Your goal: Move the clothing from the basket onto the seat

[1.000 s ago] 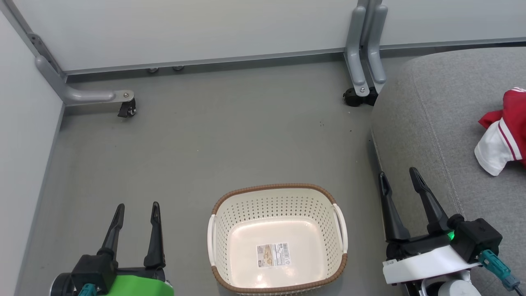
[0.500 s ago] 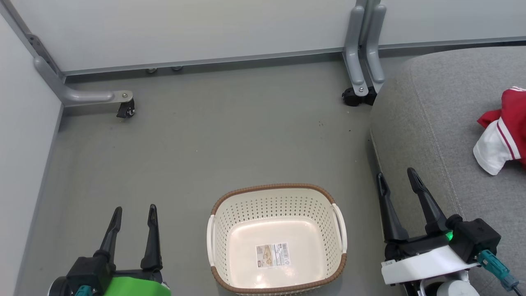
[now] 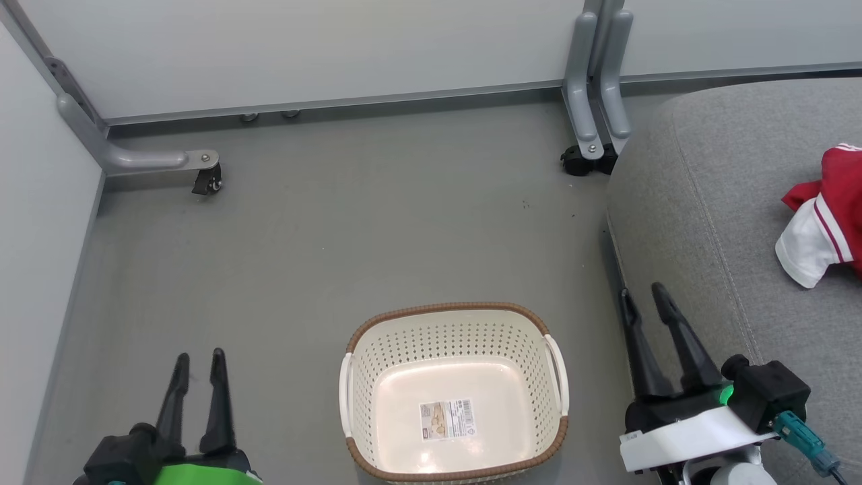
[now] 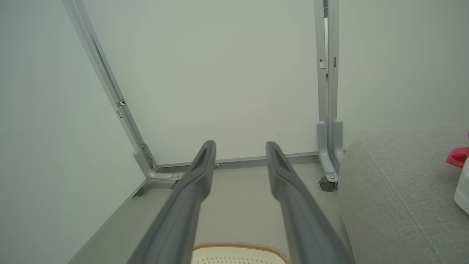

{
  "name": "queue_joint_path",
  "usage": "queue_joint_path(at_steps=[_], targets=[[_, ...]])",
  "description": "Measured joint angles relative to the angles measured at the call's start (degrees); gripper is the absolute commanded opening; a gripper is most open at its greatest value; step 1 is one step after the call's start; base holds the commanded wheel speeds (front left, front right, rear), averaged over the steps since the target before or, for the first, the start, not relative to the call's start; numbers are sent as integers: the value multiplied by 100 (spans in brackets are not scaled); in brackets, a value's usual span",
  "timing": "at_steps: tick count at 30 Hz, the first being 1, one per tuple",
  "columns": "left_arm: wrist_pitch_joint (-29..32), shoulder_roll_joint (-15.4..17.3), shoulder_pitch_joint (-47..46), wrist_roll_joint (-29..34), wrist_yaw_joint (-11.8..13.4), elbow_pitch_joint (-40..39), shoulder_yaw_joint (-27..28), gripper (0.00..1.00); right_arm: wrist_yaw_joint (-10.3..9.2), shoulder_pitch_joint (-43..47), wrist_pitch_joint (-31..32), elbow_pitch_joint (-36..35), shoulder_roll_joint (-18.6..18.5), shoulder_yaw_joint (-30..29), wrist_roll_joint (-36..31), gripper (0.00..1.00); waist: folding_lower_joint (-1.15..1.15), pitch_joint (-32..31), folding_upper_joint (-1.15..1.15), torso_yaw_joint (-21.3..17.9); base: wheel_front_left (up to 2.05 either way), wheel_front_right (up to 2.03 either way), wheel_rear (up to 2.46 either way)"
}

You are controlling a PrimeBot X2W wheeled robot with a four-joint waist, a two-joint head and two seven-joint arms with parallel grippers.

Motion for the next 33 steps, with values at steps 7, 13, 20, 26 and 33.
queue_joint_path(at_steps=[7, 13, 20, 26, 33], targets=[[102, -21, 0, -375, 1, 189, -10, 0, 0, 24, 78, 216, -12, -4, 414, 0, 0, -12, 0, -6, 0, 0, 0], [258, -19, -22, -1016, 1, 254, 7, 0, 0, 1, 190, 348, -52, -55, 1094, 0, 0, -29, 0, -16, 0, 0, 0], [421, -13, -115, -1699, -2, 327, 40, 0, 0, -52, 334, 486, -103, -122, 1826, 0, 0, -49, 0, -27, 0, 0, 0], [569, -5, -186, -2201, -5, 355, 62, 0, 0, -143, 442, 582, -130, -172, 2384, 0, 0, -66, 0, -36, 0, 0, 0], [705, 2, -281, -2807, -31, 390, 85, 0, 0, -202, 584, 695, -154, -249, 3006, 0, 0, -86, 0, -47, 0, 0, 0]])
